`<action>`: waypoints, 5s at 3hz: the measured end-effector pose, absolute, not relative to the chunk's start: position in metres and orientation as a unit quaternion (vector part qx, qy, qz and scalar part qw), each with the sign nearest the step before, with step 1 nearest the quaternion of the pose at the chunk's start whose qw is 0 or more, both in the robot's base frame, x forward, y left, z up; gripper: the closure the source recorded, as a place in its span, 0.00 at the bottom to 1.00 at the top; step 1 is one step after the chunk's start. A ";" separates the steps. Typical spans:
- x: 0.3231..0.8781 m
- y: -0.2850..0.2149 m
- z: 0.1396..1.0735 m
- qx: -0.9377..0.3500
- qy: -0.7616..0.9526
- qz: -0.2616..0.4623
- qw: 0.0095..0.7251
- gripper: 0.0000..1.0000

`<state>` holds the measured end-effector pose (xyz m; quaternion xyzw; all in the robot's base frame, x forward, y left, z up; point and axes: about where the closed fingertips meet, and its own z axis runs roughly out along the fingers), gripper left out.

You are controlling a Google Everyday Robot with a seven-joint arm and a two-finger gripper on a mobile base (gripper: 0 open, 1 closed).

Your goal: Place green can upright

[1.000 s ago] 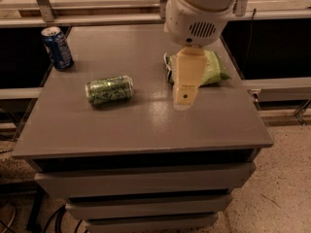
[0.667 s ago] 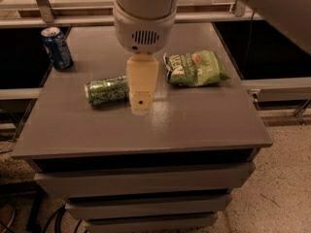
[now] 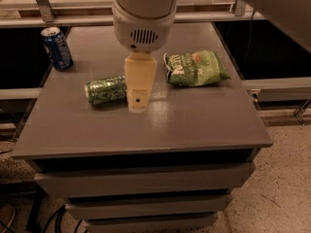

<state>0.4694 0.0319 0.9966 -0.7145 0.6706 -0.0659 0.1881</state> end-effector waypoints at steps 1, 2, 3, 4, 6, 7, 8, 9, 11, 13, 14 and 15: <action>0.488 0.038 0.992 -0.706 0.674 -0.069 0.208 0.00; 0.507 0.051 0.984 -0.712 0.664 -0.059 0.219 0.00; 0.526 0.073 0.976 -0.728 0.644 -0.041 0.233 0.00; 0.541 0.097 0.968 -0.744 0.621 -0.024 0.244 0.00; 0.560 0.149 0.947 -0.778 0.584 0.002 0.231 0.00; 0.561 0.170 0.930 -0.784 0.588 0.003 0.198 0.00; 0.558 0.185 0.914 -0.778 0.607 0.011 0.161 0.00; 0.555 0.192 0.897 -0.768 0.627 0.018 0.131 0.00; 0.553 0.179 0.863 -0.730 0.674 0.028 0.108 0.00; 0.558 0.164 0.844 -0.715 0.689 0.035 0.116 0.00; 0.562 0.158 0.841 -0.713 0.691 0.034 0.117 0.18; 0.566 0.154 0.839 -0.712 0.692 0.033 0.115 0.41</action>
Offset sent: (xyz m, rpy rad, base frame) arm 0.0667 0.0344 -0.0323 0.0794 -0.0149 0.0479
